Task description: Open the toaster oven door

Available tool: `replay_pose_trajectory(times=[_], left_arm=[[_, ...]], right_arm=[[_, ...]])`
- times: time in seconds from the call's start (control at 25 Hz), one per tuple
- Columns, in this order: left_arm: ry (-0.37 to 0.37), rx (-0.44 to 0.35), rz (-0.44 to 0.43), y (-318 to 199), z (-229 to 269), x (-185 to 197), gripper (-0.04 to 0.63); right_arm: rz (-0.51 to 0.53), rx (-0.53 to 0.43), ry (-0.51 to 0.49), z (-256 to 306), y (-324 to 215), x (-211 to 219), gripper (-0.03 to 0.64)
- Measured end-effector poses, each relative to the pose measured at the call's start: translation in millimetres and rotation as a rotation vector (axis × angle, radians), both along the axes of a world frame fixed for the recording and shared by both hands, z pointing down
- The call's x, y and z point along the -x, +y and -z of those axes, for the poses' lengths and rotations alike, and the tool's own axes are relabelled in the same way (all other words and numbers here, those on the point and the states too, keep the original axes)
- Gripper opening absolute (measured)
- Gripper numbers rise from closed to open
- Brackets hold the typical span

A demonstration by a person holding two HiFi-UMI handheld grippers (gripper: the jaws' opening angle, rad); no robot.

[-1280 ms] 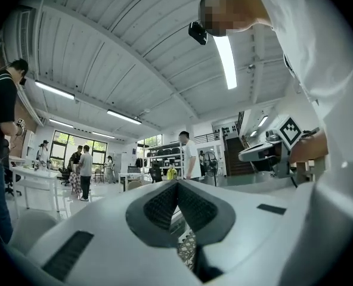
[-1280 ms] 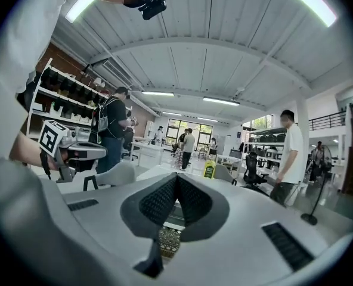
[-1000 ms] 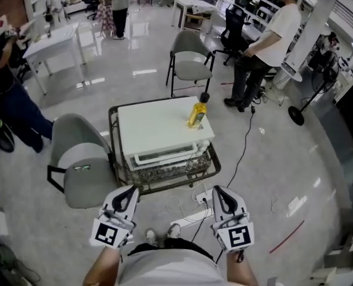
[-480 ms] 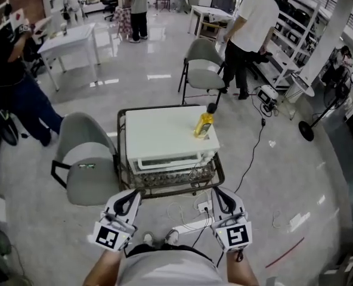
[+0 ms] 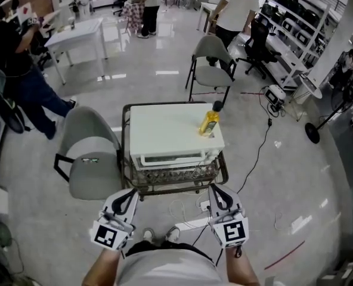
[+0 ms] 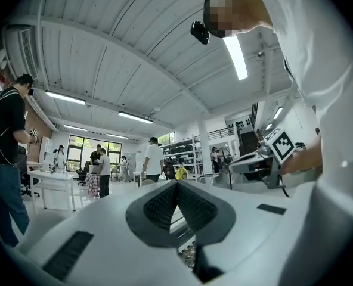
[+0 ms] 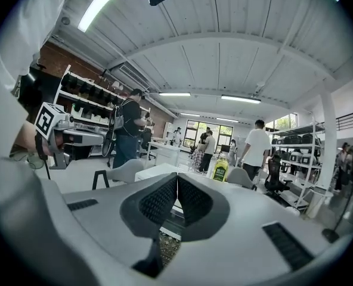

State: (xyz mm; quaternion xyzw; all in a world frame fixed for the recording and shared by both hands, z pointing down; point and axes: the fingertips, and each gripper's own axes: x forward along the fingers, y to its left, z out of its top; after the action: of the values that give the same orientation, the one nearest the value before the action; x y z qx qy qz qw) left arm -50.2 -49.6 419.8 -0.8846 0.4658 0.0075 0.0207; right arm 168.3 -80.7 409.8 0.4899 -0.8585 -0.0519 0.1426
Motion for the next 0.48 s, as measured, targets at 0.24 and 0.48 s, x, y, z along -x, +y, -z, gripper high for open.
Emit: replay_pose_trajectory(times=[0.24, 0.48], left_arm=[[0.000, -0.008, -0.009, -11, 2, -1, 0.015], [0.001, 0.019, 0.011, -11, -2, 6, 0.015]], right_arm=[[0.045, 0.050, 0.043, -24, -10, 10, 0.025], [0.080, 0.096, 0.080, -50, -25, 19, 0.029]])
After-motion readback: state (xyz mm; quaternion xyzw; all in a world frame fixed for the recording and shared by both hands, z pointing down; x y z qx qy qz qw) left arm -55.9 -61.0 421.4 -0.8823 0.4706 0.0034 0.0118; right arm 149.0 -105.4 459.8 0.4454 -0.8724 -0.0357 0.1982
